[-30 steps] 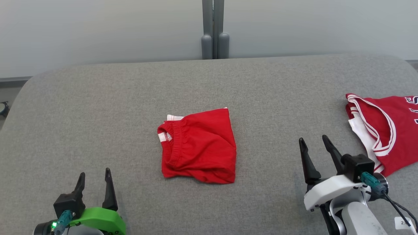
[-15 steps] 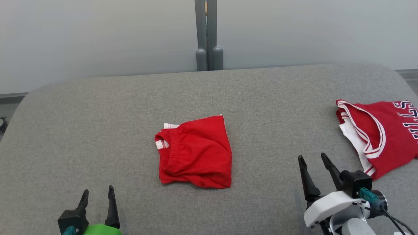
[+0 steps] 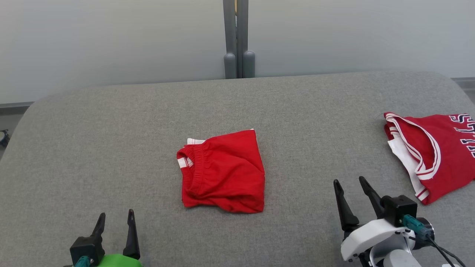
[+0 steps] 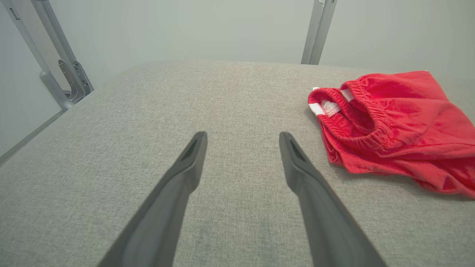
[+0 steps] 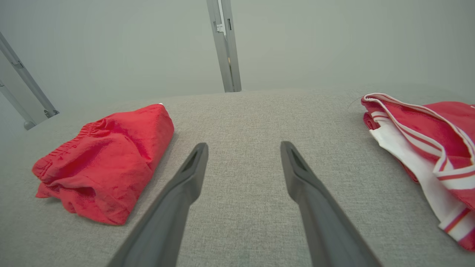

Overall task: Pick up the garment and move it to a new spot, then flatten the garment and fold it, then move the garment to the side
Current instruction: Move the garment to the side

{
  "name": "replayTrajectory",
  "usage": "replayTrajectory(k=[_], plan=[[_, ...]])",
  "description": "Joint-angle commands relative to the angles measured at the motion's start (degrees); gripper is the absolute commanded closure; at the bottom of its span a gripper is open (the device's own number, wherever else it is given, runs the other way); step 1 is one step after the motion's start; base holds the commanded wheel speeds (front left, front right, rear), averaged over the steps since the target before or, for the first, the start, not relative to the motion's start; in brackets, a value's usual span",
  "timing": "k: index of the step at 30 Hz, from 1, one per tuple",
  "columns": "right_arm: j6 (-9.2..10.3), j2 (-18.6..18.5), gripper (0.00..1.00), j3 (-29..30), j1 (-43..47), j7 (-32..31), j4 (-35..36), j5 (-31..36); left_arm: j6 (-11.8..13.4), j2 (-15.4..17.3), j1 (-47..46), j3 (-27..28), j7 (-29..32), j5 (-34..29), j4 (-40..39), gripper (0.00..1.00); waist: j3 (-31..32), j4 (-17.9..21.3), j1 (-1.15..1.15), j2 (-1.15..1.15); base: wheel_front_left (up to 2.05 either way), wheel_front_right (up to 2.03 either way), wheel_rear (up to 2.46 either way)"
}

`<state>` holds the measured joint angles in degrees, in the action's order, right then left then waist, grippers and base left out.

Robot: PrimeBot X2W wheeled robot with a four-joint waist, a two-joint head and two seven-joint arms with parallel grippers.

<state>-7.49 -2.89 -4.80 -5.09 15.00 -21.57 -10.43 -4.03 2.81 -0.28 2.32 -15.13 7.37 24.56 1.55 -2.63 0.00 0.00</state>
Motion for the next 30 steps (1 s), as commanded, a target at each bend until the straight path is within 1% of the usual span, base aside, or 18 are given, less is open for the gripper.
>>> replayTrajectory(k=[1,8,13,19,25,30], plan=[[0.02,-0.1,0.0,-0.8,-0.5,0.2,-0.4,-0.3,-0.1,0.2,0.5,-0.2,0.1,0.1,-0.2,0.0,-0.3,-0.3,0.0,0.0,0.0,0.0,0.0],[0.02,-0.1,0.0,-4.7,-3.2,0.2,-2.1,-1.6,-0.4,0.2,-0.6,-2.8,0.1,0.4,-0.9,0.0,-2.3,-2.7,0.0,0.0,0.0,0.0,0.0],[0.02,-0.1,0.0,-7.5,-7.1,0.2,-4.8,-1.8,-0.5,0.2,-2.2,-5.2,0.1,1.0,-1.0,0.0,-4.6,-6.6,0.0,0.0,0.0,0.0,0.0],[0.02,-0.1,0.0,-8.5,-13.0,0.2,-10.0,-1.2,-0.8,0.2,-3.5,-7.2,0.0,1.8,-1.2,0.0,-7.3,-11.6,0.0,0.0,0.0,0.0,0.0],[0.02,-0.2,0.0,-5.9,-18.5,0.2,-16.5,-0.9,-1.0,0.2,-4.6,-8.1,0.1,2.4,-1.7,0.0,-9.7,-15.5,0.0,0.0,0.0,0.0,0.0],[0.02,-0.2,0.0,-4.6,-21.9,0.2,-22.4,-1.0,-0.5,0.2,-5.4,-9.5,0.1,3.8,-1.9,0.0,-11.4,-17.8,0.0,0.0,0.0,0.0,0.0]])
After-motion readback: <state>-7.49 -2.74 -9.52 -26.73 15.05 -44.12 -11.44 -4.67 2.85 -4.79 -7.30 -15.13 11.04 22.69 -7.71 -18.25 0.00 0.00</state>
